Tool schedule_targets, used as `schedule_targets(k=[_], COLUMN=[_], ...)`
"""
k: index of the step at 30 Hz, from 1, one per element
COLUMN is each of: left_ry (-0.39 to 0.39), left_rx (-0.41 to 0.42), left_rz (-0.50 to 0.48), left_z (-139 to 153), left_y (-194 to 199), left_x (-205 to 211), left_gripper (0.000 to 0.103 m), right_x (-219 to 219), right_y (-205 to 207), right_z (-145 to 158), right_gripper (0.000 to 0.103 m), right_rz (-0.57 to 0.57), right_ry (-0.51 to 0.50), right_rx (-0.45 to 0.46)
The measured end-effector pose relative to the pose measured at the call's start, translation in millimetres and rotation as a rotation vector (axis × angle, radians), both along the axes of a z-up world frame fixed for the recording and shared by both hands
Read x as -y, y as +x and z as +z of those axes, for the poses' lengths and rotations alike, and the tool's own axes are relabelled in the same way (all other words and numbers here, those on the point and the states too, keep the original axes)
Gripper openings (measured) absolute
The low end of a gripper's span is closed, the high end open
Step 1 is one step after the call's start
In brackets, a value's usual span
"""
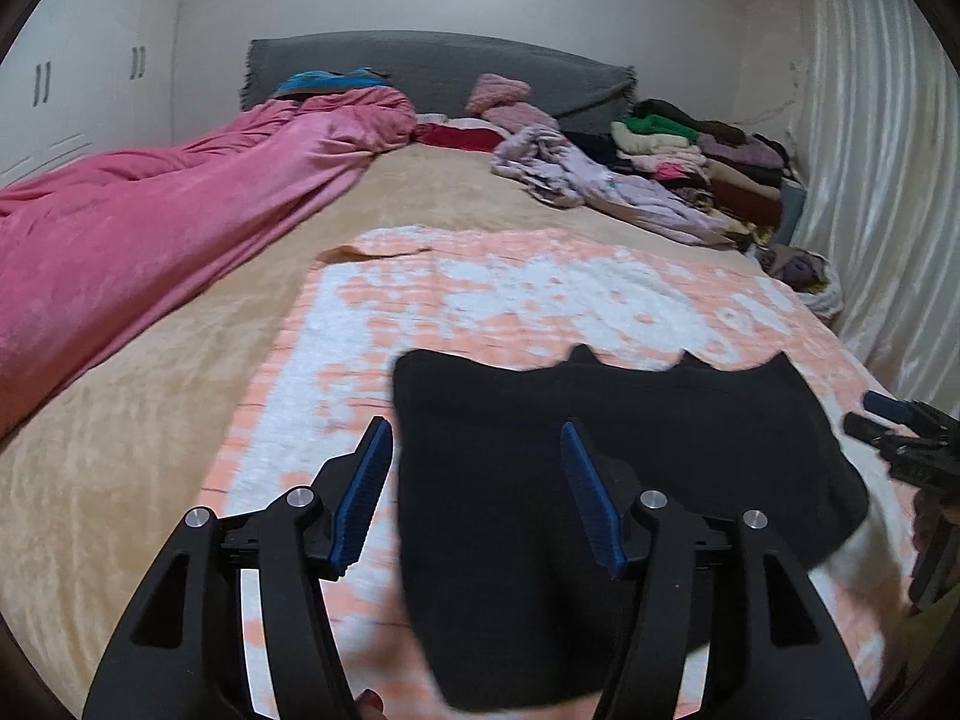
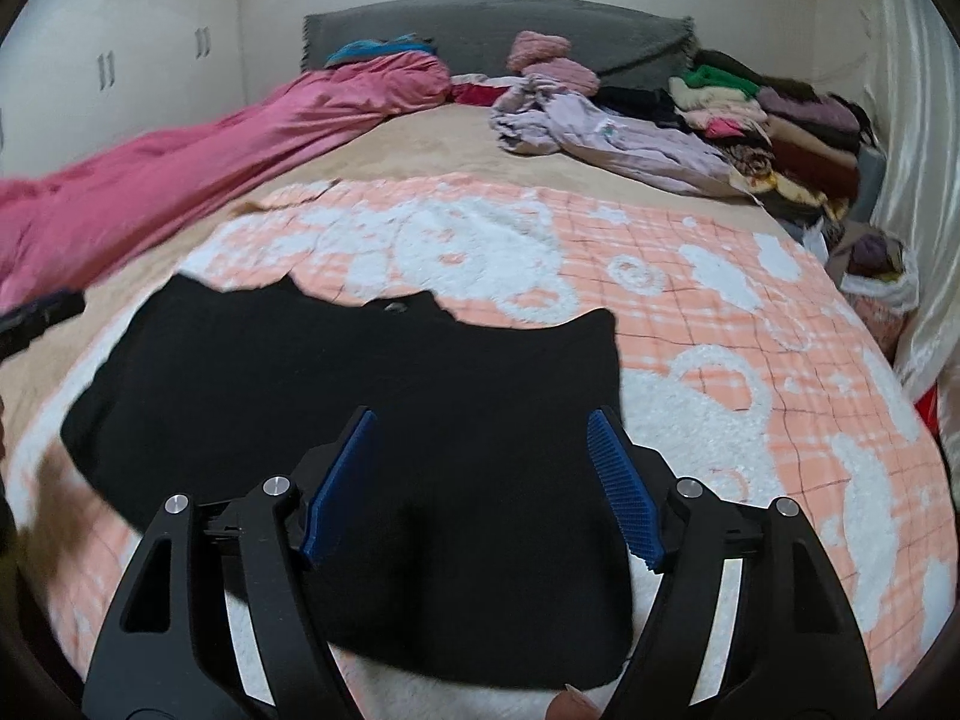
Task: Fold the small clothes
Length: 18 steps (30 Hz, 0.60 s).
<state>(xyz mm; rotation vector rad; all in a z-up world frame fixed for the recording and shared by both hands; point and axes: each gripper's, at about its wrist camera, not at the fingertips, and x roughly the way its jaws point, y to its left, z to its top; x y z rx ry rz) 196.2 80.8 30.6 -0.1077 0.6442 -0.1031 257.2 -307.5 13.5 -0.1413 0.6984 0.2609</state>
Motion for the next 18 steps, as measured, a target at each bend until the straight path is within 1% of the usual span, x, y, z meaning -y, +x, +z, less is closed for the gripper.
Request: schedule_targets(k=[3, 5, 7, 9, 12, 14, 16, 18], left_ry=[0.018, 0.037, 0.06, 0.086, 0.128, 0.126, 0.109, 0.095], left_rx=[-0.026, -0.07, -0.12, -0.156, -0.178, -0.185, -0.19, -0.196], left_rz=[-0.05, -0.079, -0.101, -0.111, -0.109, -0.106, -0.102, -0.102], left_z=[-12, -28, -44, -56, -67, -69, -71, -74], left_y=[-4, -4, -3, -2, -3, -5, -6, -6], left_x=[22, 36, 47, 55, 59, 55, 50, 46], left_gripper=[0.057, 0.064, 0.064, 0.064, 0.066, 0.068, 0.069, 0.069], right_x=[-11, -18, -23, -26, -20, -9, 1, 5], right_y=[-7, -10, -13, -12, -7, -5, -4, -7], right_z=[-5, -11, -18, -29, -52, -59, -60, -62], right_gripper=[0.065, 0.065, 0.065, 0.065, 0.066, 0.07, 0.07, 0.071], right_rz=[0.035, 0.054, 0.063, 0.065, 0.013, -0.018, -0.03, -0.045], right_ry=[0.01, 0.008, -0.001, -0.02, -0.059, -0.047, 0.001, 0.009], right_rx=[-0.019, -0.037, -0.054, -0.096, -0.175, -0.194, -0.215, -0.217])
